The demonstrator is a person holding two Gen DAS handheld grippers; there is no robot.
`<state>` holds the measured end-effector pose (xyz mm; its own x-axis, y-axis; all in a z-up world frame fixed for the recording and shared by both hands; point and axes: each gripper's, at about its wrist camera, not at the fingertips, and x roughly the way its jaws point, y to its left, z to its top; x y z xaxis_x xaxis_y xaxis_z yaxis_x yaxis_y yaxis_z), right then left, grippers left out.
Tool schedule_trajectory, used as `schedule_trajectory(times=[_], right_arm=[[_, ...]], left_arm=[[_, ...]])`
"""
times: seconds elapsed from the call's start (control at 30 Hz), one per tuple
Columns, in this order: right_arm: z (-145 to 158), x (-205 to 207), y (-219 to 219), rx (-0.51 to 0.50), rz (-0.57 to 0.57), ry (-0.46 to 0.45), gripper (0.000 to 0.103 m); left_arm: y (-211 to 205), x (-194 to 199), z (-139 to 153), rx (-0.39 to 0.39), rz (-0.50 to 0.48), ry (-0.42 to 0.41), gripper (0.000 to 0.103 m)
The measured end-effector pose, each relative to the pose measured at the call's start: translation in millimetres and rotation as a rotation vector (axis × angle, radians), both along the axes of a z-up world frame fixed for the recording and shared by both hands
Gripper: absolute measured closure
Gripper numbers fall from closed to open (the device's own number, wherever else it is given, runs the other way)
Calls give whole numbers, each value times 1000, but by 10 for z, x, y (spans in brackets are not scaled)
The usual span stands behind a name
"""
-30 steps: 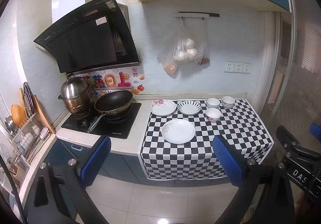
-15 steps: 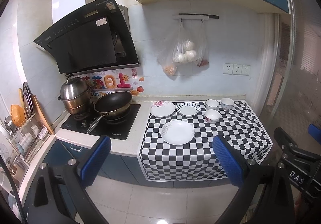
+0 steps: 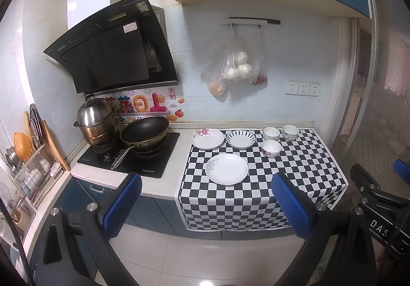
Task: Organize plates and bowls
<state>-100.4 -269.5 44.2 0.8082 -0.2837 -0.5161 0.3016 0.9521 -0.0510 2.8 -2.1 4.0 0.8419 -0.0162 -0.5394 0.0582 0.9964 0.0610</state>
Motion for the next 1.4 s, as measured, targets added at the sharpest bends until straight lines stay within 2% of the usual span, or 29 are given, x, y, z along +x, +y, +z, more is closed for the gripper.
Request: schedule_trajectory(times=[0.43, 0.67, 0.77, 0.83, 0.93, 1.1, 1.3, 1.4], right_arm=[[-129, 124, 8, 20, -29, 14, 0], [-381, 507, 69, 82, -77, -1, 0], [-540, 743, 88, 121, -65, -6, 0], [-675, 957, 110, 96, -68, 8, 0], [-919, 1379, 129, 47, -68, 77, 0], [-1387, 2164, 3, 54, -49, 185, 0], [-2026, 3377, -303, 88, 24, 305, 0], [-2398, 4083, -479, 117, 80, 400, 0]], left_arm=[[74, 147, -65, 6, -7, 13, 0], [270, 555, -263, 60, 33, -28, 0], [340, 847, -442, 83, 31, -7, 0], [360, 1061, -586, 83, 21, 24, 0], [357, 1368, -797, 78, 19, 77, 0], [243, 1982, -1217, 101, 24, 165, 0], [32, 2881, -1722, 110, 46, 277, 0], [-83, 3440, -2007, 127, 76, 354, 1]])
